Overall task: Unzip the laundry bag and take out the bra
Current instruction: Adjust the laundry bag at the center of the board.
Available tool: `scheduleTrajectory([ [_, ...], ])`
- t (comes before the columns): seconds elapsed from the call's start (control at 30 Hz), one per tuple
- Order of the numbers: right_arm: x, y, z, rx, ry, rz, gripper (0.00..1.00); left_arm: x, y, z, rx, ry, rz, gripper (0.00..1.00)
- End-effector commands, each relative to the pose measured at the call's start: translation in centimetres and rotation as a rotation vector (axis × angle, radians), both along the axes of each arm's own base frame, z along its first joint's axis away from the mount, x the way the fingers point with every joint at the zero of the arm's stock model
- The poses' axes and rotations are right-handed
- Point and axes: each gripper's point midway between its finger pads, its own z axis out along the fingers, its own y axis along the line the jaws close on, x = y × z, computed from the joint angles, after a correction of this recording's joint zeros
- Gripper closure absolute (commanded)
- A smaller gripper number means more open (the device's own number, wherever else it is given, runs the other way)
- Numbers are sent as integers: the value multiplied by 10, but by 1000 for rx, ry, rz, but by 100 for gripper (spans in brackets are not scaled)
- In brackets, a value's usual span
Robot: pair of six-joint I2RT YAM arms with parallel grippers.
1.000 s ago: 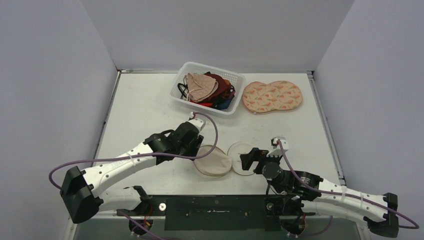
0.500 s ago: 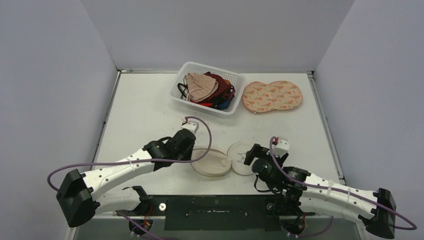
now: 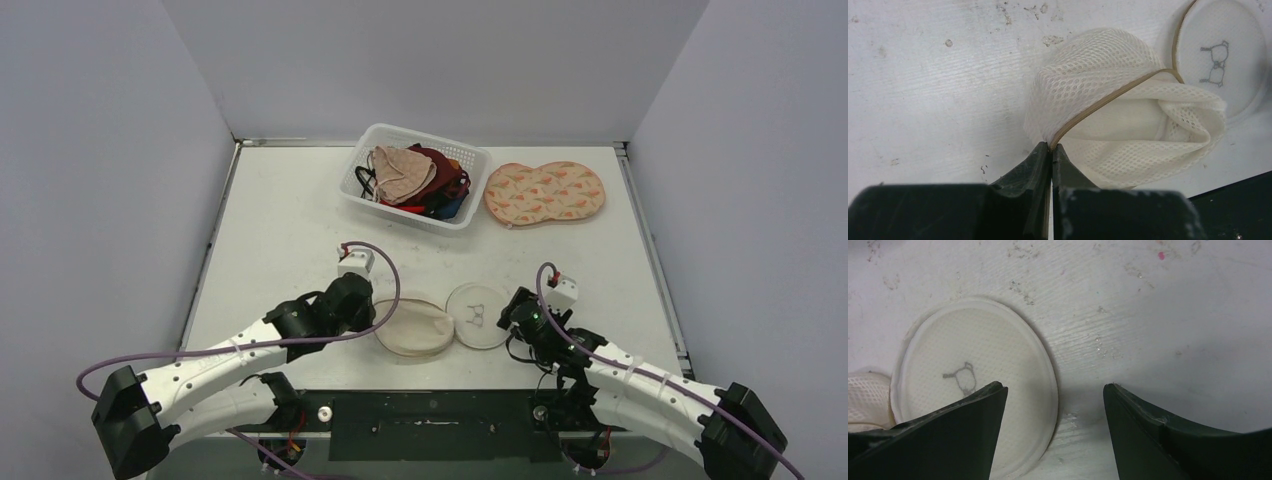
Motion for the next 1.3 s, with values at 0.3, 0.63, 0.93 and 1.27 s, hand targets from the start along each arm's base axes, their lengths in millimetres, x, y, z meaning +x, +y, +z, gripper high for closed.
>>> scheduleTrajectory([
  [0.3, 11, 16, -11, -50, 37, 65, 48, 8, -17, 9, -84, -34, 5, 100],
  [0.63, 4, 17, -29, -79, 102, 90, 89, 9, -22, 16, -103, -44, -5, 100],
  [0.93, 19, 21, 46, -61, -58, 127, 95, 6, -28, 27, -169, -50, -18, 100],
  [1.27, 29, 33, 169, -122, -290, 304, 95, 18, -48, 59, -248, -94, -25, 100],
])
